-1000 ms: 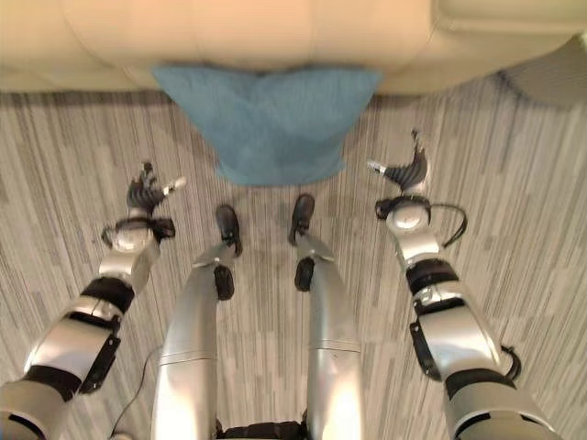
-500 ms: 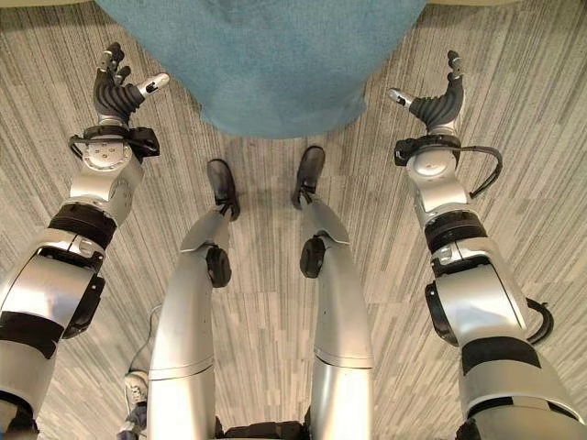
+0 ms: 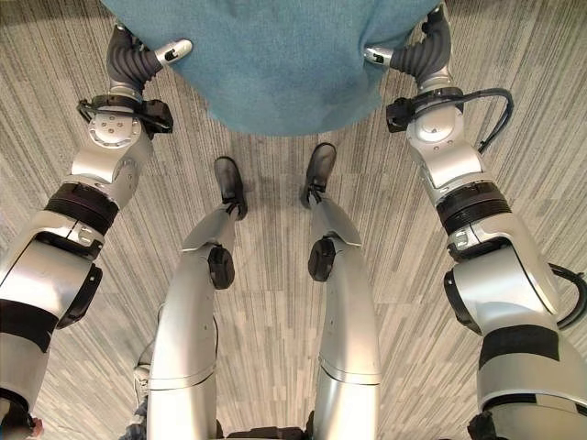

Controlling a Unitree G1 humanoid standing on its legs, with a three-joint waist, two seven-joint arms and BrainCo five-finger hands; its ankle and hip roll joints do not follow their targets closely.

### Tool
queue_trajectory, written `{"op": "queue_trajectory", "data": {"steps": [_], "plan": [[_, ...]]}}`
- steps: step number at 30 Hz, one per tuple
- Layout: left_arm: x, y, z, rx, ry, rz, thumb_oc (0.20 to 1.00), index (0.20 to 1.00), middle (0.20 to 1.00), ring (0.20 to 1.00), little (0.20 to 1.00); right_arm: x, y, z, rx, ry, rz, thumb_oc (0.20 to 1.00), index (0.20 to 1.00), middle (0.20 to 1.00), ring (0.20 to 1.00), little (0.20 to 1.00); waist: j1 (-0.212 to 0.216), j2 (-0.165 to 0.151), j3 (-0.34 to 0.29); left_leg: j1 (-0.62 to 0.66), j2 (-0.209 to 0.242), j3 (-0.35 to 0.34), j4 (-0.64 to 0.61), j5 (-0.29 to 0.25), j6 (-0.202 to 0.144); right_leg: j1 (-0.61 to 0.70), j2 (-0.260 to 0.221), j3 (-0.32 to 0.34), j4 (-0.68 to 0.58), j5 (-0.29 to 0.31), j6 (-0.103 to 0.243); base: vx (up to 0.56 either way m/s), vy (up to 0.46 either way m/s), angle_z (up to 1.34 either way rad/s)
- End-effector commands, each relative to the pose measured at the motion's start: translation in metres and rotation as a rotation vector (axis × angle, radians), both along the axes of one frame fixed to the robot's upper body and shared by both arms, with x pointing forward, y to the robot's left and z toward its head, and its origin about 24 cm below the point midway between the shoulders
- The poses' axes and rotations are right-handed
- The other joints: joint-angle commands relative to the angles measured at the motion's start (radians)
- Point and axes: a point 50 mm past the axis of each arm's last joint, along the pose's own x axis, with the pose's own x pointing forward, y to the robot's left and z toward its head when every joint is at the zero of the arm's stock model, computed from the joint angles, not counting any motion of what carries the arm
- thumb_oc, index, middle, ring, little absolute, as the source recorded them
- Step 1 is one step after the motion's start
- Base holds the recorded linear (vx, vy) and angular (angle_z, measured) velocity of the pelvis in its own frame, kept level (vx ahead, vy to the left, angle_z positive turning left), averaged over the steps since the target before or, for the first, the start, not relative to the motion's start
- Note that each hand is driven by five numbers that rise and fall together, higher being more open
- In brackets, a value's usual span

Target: Pick up all the scattered cushions and arrange them neatly on the sofa.

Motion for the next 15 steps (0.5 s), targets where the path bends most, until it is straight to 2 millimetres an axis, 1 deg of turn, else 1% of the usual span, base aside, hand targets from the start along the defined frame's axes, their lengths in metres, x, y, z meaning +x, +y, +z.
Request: {"op": "queue_trajectory", "data": {"steps": [1,4,5,6,7,8,9,10,12,13,15], "plan": [[0.002,-0.001,-0.036,-0.009,0.058,-0.013,1.000,1.000,1.000,1.000,1.000,0.003,0.050,-0.036,-0.083,0.073,0.200,1.000,1.000,1.000,1.000,1.000,-0.033,0.035,-0.133,-0.036,-0.013,-0.101,0.012,-0.011,-0.050,0.034,0.021,0.067,0.066,-0.082,0.164,0.00,0.000,0.00],[0.004,-0.016,-0.032,-0.027,0.054,-0.051,1.000,1.000,1.000,1.000,1.000,0.002,0.079,-0.031,-0.111,0.058,0.271,1.000,1.000,1.000,1.000,1.000,-0.031,0.036,-0.135,-0.047,-0.014,-0.104,0.018,-0.012,-0.050,0.022,0.024,0.067,0.070,-0.080,0.164,0.01,-0.013,-0.02],[0.004,-0.030,-0.028,-0.047,0.045,-0.099,1.000,1.000,1.000,1.000,1.000,-0.002,0.104,-0.024,-0.078,0.032,0.350,1.000,1.000,1.000,1.000,1.000,-0.032,0.039,-0.136,-0.056,-0.014,-0.106,0.019,-0.011,-0.049,0.011,0.028,0.069,0.070,-0.075,0.165,0.02,-0.012,-0.03],[0.004,-0.030,-0.028,-0.047,0.045,-0.098,1.000,1.000,1.000,1.000,1.000,-0.002,0.104,-0.024,-0.077,0.032,0.350,1.000,1.000,1.000,1.000,1.000,-0.032,0.038,-0.137,-0.057,-0.013,-0.105,0.020,-0.012,-0.049,0.010,0.028,0.069,0.071,-0.075,0.165,0.02,-0.008,-0.03],[0.003,-0.039,-0.023,-0.044,0.033,-0.127,0.944,0.944,0.944,0.944,0.944,-0.006,0.120,-0.021,-0.040,0.018,0.406,0.536,0.536,0.536,0.536,0.536,-0.031,0.041,-0.138,-0.061,-0.013,-0.106,0.023,-0.012,-0.047,0.004,0.031,0.068,0.075,-0.076,0.165,0.00,0.000,0.00],[0.002,-0.043,-0.018,-0.049,0.015,-0.142,0.363,0.363,0.363,0.363,0.363,-0.010,0.130,-0.016,0.006,0.003,0.451,0.200,0.200,0.200,0.200,0.200,-0.031,0.045,-0.137,-0.063,-0.012,-0.105,0.029,-0.015,-0.047,0.003,0.033,0.067,0.077,-0.076,0.167,0.00,0.000,0.00],[0.002,-0.043,-0.018,-0.048,0.015,-0.141,0.200,0.200,0.200,0.200,0.200,-0.010,0.130,-0.016,0.007,0.003,0.452,0.200,0.200,0.200,0.200,0.200,-0.031,0.045,-0.137,-0.064,-0.011,-0.105,0.030,-0.015,-0.047,0.003,0.033,0.067,0.077,-0.076,0.167,0.00,0.000,0.00],[0.001,-0.046,-0.016,-0.068,0.001,-0.154,0.200,0.200,0.200,0.200,0.200,-0.013,0.137,-0.014,0.054,-0.010,0.486,0.200,0.200,0.200,0.200,0.200,-0.031,0.047,-0.137,-0.065,-0.011,-0.107,0.031,-0.016,-0.046,0.003,0.034,0.066,0.078,-0.078,0.167,0.00,0.000,0.00],[-0.001,-0.048,-0.015,-0.107,-0.015,-0.167,0.200,0.200,0.200,0.200,0.200,-0.017,0.141,-0.010,0.097,-0.031,0.515,0.200,0.200,0.200,0.200,0.200,-0.030,0.049,-0.140,-0.065,-0.010,-0.108,0.031,-0.017,-0.046,0.003,0.035,0.065,0.076,-0.078,0.166,0.00,0.000,0.00],[-0.004,-0.049,-0.016,-0.146,-0.027,-0.180,0.200,0.200,0.200,0.200,0.200,-0.021,0.144,-0.005,0.140,-0.065,0.539,0.200,0.200,0.200,0.200,0.200,-0.030,0.050,-0.148,-0.062,-0.010,-0.107,0.027,-0.017,-0.047,0.003,0.037,0.063,0.074,-0.079,0.167,0.00,0.000,0.00],[-0.006,-0.052,-0.018,-0.172,-0.038,-0.196,0.200,0.200,0.200,0.200,0.200,-0.024,0.143,-0.003,0.158,-0.092,0.540,0.200,0.200,0.200,0.200,0.200,-0.031,0.050,-0.162,-0.061,-0.009,-0.105,0.015,-0.016,-0.048,0.004,0.040,0.062,0.068,-0.078,0.167,0.00,0.000,0.00]]}}
